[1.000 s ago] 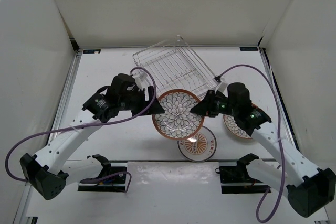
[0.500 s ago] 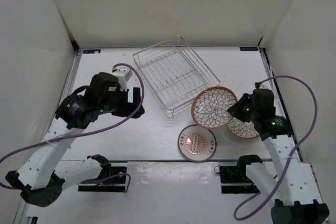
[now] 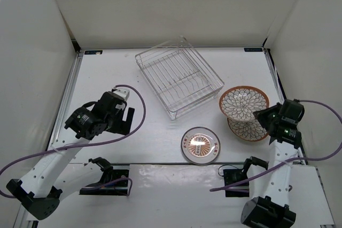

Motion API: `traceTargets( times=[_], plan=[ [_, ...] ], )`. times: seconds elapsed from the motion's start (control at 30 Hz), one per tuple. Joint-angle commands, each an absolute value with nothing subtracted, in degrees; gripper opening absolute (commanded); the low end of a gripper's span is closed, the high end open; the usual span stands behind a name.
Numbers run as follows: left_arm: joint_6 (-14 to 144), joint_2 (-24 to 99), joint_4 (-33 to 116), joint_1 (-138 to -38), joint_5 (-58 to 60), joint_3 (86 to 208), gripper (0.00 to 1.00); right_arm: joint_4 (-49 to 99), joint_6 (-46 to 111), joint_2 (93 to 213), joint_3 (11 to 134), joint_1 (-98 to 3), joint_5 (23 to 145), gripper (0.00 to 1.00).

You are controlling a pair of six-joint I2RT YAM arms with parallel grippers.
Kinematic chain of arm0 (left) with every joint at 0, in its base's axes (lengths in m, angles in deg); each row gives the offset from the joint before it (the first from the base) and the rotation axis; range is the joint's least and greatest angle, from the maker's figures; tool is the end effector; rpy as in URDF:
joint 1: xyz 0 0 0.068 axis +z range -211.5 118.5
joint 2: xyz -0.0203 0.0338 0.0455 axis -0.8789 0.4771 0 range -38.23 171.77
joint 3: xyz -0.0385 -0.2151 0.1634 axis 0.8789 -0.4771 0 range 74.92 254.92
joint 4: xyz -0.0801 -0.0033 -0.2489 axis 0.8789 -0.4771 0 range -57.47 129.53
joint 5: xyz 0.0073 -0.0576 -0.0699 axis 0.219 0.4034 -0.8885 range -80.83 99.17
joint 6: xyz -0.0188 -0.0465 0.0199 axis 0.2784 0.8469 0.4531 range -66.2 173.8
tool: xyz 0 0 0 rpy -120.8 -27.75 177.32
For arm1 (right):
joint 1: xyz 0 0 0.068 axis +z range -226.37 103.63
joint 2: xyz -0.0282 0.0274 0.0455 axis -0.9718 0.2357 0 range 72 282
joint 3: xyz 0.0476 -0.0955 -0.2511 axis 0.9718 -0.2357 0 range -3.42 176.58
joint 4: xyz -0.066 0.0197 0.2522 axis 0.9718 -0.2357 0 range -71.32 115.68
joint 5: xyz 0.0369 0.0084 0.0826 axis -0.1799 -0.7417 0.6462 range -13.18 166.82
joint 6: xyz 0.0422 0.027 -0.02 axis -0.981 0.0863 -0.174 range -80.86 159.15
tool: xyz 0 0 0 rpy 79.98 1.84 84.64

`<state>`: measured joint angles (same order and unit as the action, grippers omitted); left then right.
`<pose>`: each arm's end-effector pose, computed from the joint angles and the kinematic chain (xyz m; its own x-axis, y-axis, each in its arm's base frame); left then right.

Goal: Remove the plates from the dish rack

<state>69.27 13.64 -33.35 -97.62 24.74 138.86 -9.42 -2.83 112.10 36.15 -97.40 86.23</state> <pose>0.1162 -0.0728 0.3366 -0.8029 0.2678 -0.5326 0.2572 0.9616 0.0958 0.1441 -0.0492 0.2778 -0.2503 0.8031 -0.5407 0.5347 0.5803 0.6143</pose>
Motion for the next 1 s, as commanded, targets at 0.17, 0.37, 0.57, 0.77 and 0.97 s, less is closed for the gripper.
traceTargets(
  times=[0.17,0.37,0.57,0.77,0.97],
  plan=[
    [68.04,8.27,-29.29,-97.36,30.09,133.54,1.0,-9.29,-6.29,107.25,34.12,-101.15,82.98,0.0],
    [68.31,7.91,-29.11,-97.36,31.23,132.14,1.0,-11.24,-7.17,106.02,30.34,-101.94,80.16,0.0],
    [69.53,10.11,-30.51,-97.28,30.35,131.96,1.0,-10.01,-7.18,105.49,27.34,-102.21,78.23,0.0],
    [70.76,10.19,-30.34,-97.36,29.12,131.61,1.0,-10.62,-5.6,106.19,28.05,-102.21,74.89,0.39],
    [71.29,10.63,-30.26,-97.19,26.14,132.22,1.0,-12.2,-4.89,106.19,30.68,-102.29,73.75,0.89]
  ],
)
